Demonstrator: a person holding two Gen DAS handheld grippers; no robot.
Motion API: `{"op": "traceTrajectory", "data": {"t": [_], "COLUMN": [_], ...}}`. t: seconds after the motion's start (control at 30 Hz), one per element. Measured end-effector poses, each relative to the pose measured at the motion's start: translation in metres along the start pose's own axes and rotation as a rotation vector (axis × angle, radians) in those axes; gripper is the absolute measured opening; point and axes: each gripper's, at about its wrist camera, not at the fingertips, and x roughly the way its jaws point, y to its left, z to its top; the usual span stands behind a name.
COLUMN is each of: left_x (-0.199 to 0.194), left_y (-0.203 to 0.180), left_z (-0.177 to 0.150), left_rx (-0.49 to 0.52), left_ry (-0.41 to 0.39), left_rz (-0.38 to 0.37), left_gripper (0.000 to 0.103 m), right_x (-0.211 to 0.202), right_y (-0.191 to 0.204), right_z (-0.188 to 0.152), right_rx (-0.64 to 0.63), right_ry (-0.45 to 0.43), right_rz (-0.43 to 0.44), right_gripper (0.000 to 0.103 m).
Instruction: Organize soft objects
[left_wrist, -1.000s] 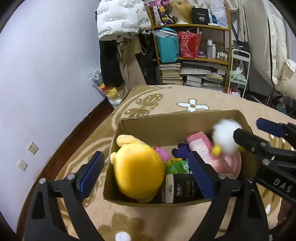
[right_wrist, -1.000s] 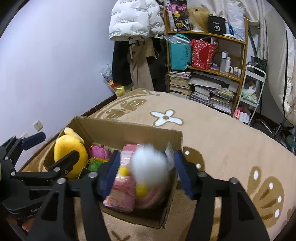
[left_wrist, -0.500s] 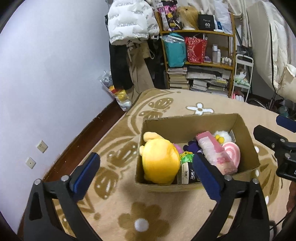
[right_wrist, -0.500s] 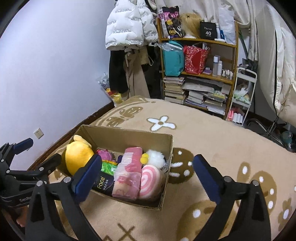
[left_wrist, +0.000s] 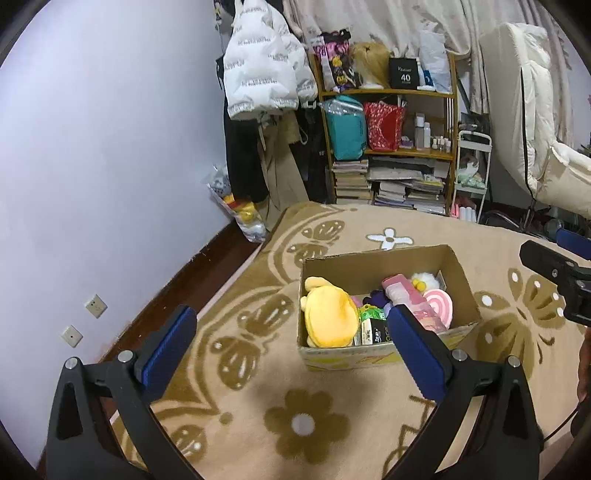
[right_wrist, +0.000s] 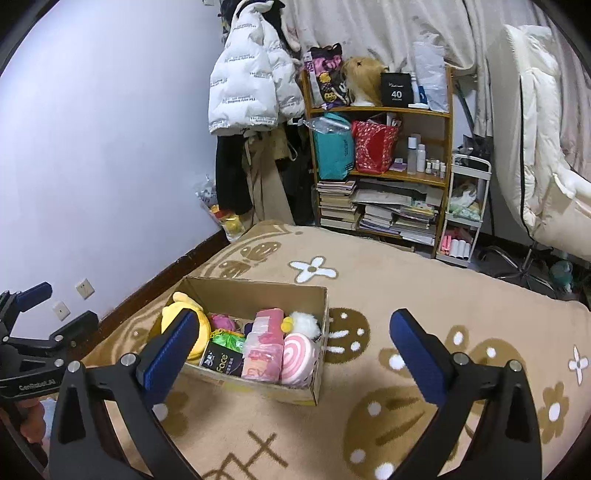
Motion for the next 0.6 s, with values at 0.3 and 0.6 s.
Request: {"op": "traceTrajectory", "data": {"t": [0.3, 0.6], "left_x": [-0.039, -0.063], "left_y": [0.015, 0.030], "left_z": [-0.019, -0.048], "left_rx": [-0.007, -0.033], "left_ry": [-0.043, -0.085], "left_rz": [0.018, 0.048], "left_gripper": [0.102, 0.102], "right_x": [-0.031, -0.060], "right_y": [0.010, 0.018], "right_z": [-0.020, -0.051], "right_rx": [-0.015, -0.047], "right_ry": [-0.006, -0.081], "right_rz": [-0.012, -0.043], "right_gripper": [0.103, 0.103]}}
